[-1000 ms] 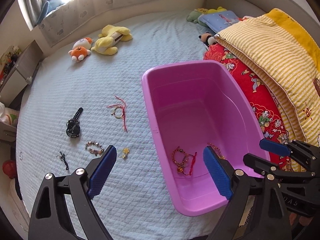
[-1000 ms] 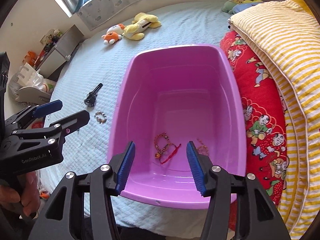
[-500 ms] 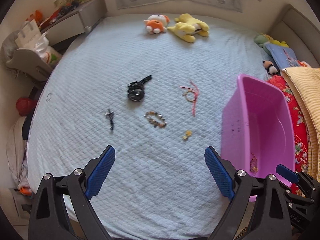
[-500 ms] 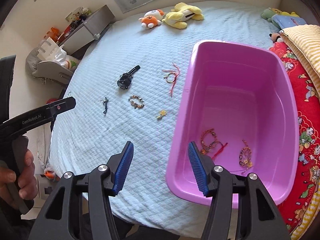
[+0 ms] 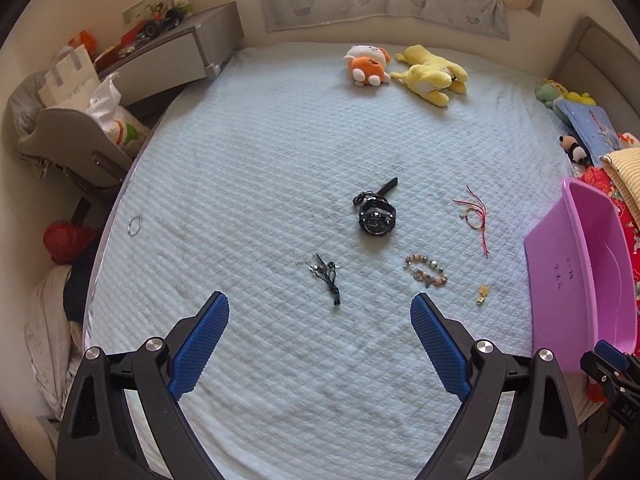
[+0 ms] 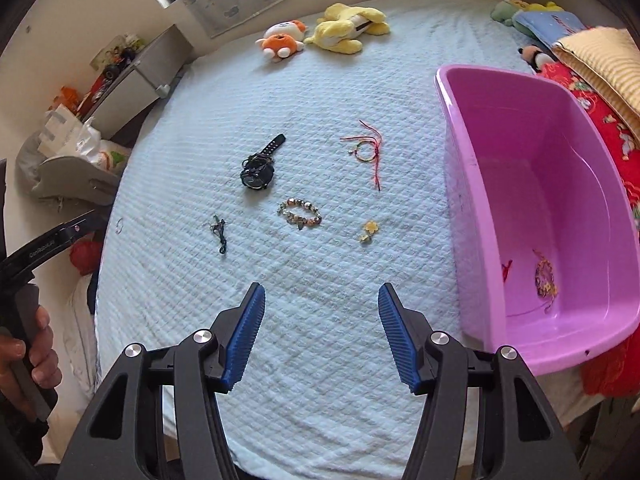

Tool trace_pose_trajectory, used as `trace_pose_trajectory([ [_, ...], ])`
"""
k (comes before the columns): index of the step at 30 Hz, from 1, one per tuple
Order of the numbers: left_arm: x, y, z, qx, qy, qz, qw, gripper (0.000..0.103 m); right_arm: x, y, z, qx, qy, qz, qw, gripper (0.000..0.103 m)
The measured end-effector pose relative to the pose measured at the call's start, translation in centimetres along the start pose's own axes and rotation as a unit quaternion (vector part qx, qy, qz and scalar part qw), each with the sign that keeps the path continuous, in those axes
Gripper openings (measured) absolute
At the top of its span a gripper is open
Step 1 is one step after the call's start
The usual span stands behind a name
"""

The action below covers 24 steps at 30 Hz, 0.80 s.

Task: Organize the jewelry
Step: 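Withdraw both open grippers from the tub back over the bed, then move the right gripper onto the rainbow red-string bracelet while the left approaches the coiled brown cord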

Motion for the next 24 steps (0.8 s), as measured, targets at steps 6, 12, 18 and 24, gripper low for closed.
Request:
trace_pose_trajectory([
  [6,2.9,-3.7,6.0,-0.035,0.005,0.033,0.9988,0.091,0.3,-2.8,3.4,-0.042,0.026,0.065,0.997,0.057],
  [12,5.5,-4.4,13.1,-0.059,-0.019,0.023,0.9978,0.091,1.6,-3.8,6.5,-0.066,0.036,0.079,0.994,0.057],
  [18,6.7,-3.4,19.4,-0.067,-0.007,0.033,0.9972,0.091,4.3,-1.2,11.1,-0.093,0.062,0.091,0.99,0.06],
  [24,8.0,-1.5,25.6,-0.063,0.001,0.067,0.9958,0.091,6.8,1.9,17.1,-0.096,0.083,0.102,0.987,0.06],
])
Point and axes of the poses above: each gripper's, at about its wrist camera, not at the fingertips, and z roughly the way its jaws point, y to its right, x to its top, the point moved 2 cm from there along z, roughly the way its jaws point
